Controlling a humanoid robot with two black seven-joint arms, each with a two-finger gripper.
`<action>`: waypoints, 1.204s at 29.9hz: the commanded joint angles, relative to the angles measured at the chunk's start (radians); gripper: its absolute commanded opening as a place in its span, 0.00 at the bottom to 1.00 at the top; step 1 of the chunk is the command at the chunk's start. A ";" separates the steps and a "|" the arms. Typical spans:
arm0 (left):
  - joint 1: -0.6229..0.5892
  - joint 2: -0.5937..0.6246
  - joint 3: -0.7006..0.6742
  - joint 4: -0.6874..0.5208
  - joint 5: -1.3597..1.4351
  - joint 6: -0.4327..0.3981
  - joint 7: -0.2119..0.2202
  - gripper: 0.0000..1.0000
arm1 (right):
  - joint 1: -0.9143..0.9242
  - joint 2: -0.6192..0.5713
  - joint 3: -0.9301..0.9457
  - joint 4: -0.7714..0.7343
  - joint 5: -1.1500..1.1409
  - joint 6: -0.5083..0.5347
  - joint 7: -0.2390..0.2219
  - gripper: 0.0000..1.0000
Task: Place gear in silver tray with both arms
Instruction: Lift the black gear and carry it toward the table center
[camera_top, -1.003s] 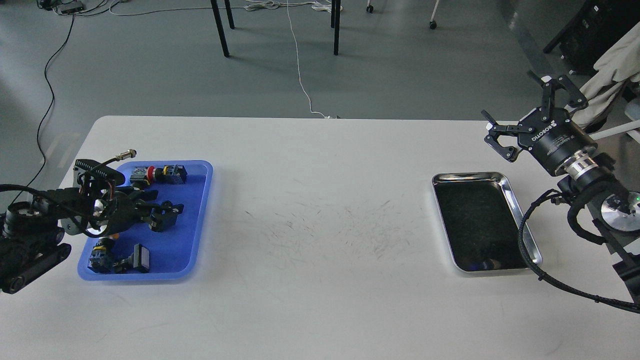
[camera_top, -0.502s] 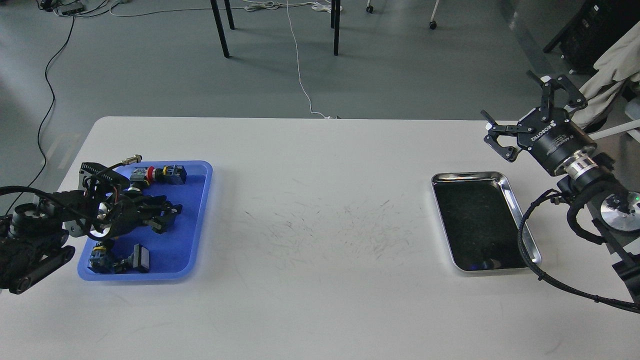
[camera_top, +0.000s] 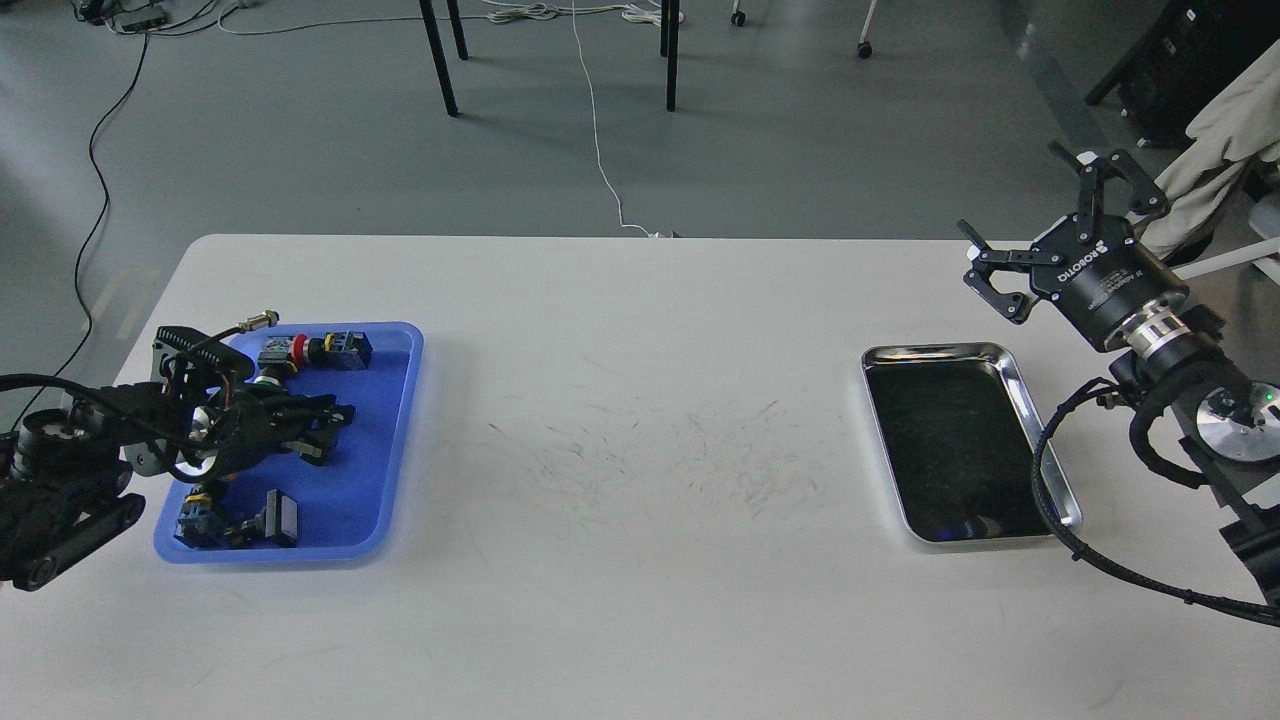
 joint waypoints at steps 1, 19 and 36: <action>-0.025 0.012 -0.002 -0.012 -0.004 -0.001 0.000 0.06 | 0.000 0.000 0.000 0.000 0.001 0.000 0.000 0.99; -0.365 0.098 -0.011 -0.631 -0.007 -0.168 0.236 0.06 | 0.003 -0.012 0.000 -0.006 0.001 0.000 -0.006 0.99; -0.267 -0.574 0.026 -0.376 0.011 -0.174 0.378 0.06 | 0.000 -0.031 0.002 -0.009 0.001 0.002 -0.005 0.99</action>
